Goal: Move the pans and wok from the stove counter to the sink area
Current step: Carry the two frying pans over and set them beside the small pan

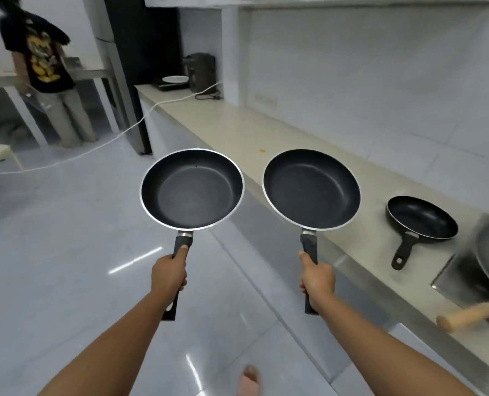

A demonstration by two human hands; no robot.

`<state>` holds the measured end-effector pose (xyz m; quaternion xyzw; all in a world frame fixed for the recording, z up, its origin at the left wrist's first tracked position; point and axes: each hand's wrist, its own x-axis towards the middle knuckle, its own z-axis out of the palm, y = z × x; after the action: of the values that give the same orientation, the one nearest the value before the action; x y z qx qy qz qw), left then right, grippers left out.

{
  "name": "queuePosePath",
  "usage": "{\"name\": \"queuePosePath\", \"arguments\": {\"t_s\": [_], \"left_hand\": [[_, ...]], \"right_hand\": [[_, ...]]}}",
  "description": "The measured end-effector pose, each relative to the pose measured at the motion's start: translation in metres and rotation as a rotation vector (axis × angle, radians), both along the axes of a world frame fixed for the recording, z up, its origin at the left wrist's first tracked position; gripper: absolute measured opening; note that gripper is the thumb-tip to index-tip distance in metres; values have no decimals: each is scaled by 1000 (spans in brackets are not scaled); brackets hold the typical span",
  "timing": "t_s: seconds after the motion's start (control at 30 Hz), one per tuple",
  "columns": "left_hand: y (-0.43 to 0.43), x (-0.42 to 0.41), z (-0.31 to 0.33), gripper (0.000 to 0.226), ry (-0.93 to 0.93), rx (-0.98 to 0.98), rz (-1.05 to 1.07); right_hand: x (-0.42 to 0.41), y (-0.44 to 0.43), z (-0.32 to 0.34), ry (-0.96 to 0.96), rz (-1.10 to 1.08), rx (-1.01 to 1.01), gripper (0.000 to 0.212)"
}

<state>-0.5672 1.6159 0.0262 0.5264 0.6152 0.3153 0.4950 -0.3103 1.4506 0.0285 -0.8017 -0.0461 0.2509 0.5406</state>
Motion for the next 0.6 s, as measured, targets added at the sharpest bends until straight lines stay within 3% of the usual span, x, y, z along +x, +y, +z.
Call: {"name": "queuePosePath", "arguments": {"t_s": [0.6], "left_hand": [[191, 208, 2, 44, 28, -9, -387]], "right_hand": [[128, 109, -11, 46, -296, -65, 37]]}}
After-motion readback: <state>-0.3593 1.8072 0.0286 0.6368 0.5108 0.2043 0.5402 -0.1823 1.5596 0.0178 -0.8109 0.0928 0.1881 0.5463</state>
